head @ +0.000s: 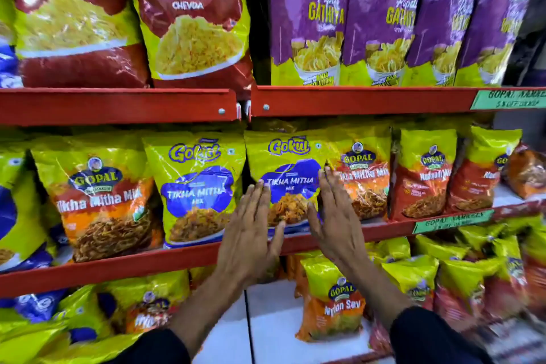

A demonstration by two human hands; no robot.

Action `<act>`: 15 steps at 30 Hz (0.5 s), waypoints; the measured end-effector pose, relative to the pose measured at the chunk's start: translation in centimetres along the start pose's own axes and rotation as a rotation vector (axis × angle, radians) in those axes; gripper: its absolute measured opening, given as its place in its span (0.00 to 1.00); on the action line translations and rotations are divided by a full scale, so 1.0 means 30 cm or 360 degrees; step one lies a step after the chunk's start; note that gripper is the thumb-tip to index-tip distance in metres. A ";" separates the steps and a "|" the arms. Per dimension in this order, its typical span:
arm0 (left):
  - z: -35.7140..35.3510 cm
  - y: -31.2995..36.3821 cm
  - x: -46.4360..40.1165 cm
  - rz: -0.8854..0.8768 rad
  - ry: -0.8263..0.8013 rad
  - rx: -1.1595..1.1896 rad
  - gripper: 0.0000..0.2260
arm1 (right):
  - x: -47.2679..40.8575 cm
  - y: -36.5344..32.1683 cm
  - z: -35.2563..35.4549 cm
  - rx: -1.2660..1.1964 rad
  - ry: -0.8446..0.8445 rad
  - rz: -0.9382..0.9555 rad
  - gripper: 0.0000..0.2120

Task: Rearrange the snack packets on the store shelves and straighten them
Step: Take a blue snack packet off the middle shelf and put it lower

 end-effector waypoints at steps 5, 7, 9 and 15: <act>-0.110 -0.033 -0.051 0.0582 -0.0101 0.0320 0.38 | 0.006 0.098 -0.115 -0.0335 -0.0215 -0.0399 0.32; -0.165 -0.052 -0.061 0.0766 -0.0129 0.0396 0.40 | -0.006 0.120 -0.150 -0.0496 -0.0206 -0.0469 0.32; -0.195 -0.081 -0.072 0.0913 -0.0131 0.0471 0.39 | -0.022 0.125 -0.167 -0.0674 -0.0163 -0.0492 0.26; -0.240 -0.138 -0.113 0.1180 -0.0131 0.0731 0.27 | -0.043 0.188 -0.255 -0.1307 -0.0316 -0.0928 0.13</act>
Point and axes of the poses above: each hand's wrist, its own x-axis away from the middle knuckle, its own z-axis out of the back of the hand, y = z × x, the point moved 7 cm from there along -x, towards the middle knuckle, and after that the axes turned 4 degrees about y, right-handed, at the moved point
